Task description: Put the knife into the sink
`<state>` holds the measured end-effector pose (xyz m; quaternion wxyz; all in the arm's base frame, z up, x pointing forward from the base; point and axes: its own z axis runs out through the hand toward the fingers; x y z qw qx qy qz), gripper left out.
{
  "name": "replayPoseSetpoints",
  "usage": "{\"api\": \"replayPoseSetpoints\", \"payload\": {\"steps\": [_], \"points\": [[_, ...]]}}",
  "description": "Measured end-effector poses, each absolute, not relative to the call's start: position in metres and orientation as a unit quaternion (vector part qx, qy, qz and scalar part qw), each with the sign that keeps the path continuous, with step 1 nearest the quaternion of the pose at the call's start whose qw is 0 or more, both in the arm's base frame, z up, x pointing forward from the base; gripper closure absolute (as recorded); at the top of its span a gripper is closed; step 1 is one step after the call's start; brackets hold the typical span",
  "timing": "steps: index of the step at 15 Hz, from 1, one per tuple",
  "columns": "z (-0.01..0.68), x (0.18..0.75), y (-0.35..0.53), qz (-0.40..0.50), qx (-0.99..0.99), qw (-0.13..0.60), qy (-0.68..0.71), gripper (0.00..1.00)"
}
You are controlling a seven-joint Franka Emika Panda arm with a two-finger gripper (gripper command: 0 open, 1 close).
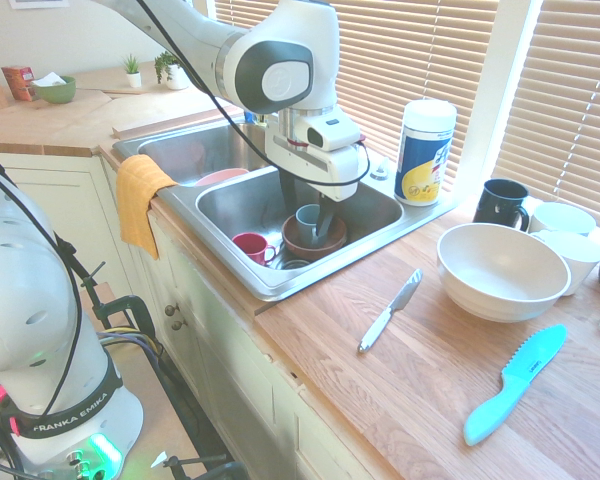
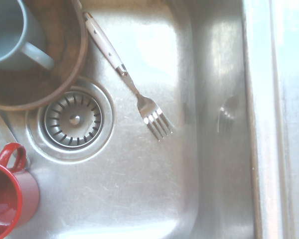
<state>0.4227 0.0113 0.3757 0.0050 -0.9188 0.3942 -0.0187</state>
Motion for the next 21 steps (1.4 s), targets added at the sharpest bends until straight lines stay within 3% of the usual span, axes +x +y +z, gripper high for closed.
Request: {"api": "replayPoseSetpoints", "payload": {"steps": [8, 21], "points": [[0.395, 0.418, -0.002, -0.039, -0.922, -0.003, 0.386, 0.00], [0.391, 0.397, -0.138, -0.037, -0.944, -0.014, 0.329, 0.00]]}}
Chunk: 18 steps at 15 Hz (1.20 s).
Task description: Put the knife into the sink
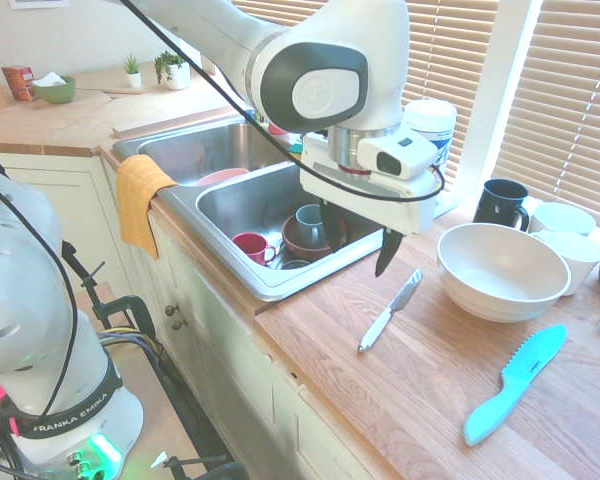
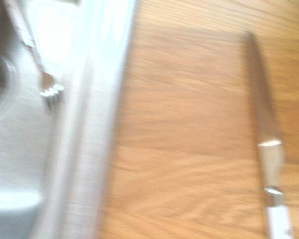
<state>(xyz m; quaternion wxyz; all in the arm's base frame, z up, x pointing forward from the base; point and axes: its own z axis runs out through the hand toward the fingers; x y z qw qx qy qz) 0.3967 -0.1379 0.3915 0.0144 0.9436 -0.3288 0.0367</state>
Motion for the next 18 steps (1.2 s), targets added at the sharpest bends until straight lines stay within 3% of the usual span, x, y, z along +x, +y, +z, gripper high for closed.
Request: {"api": "replayPoseSetpoints", "payload": {"steps": [18], "points": [[0.330, 0.394, -0.195, 0.021, 0.944, 0.026, -0.328, 0.00]]}}
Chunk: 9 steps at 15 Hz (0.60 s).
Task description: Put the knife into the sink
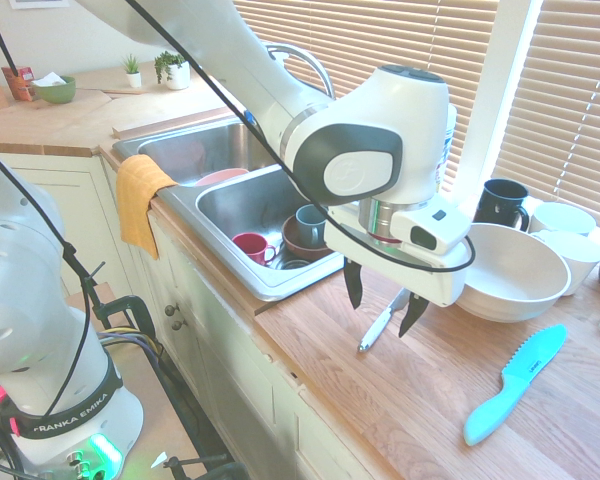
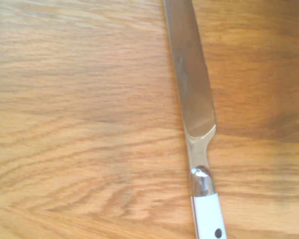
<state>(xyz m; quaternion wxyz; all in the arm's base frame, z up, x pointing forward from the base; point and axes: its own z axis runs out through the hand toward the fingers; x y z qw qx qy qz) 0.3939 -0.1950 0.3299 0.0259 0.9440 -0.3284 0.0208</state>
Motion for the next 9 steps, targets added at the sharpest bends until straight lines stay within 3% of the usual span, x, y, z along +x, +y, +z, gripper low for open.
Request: {"api": "replayPoseSetpoints", "payload": {"steps": [6, 7, 9], "points": [[0.316, 0.383, -0.195, 0.017, 0.945, 0.030, -0.326, 0.00], [0.313, 0.382, -0.194, 0.018, 0.945, 0.031, -0.324, 1.00], [0.313, 0.381, -0.194, 0.021, 0.945, 0.031, -0.324, 1.00]]}}
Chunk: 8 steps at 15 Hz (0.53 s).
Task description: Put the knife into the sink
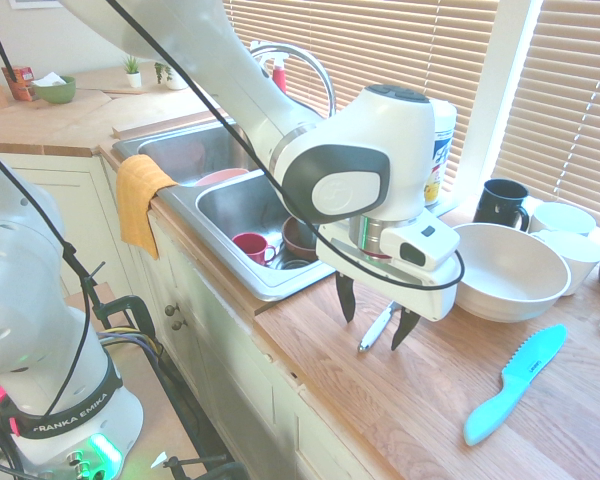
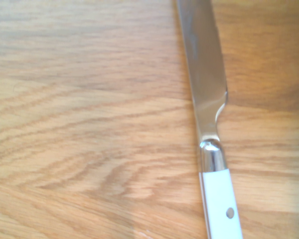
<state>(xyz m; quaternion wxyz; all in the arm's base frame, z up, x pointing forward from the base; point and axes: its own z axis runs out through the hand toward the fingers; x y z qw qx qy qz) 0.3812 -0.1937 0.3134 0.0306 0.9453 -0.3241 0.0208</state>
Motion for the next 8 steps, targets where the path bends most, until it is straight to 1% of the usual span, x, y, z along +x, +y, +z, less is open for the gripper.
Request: {"api": "replayPoseSetpoints", "payload": {"steps": [8], "points": [[0.3134, 0.3807, -0.1930, 0.024, 0.945, 0.030, -0.324, 1.00]]}}
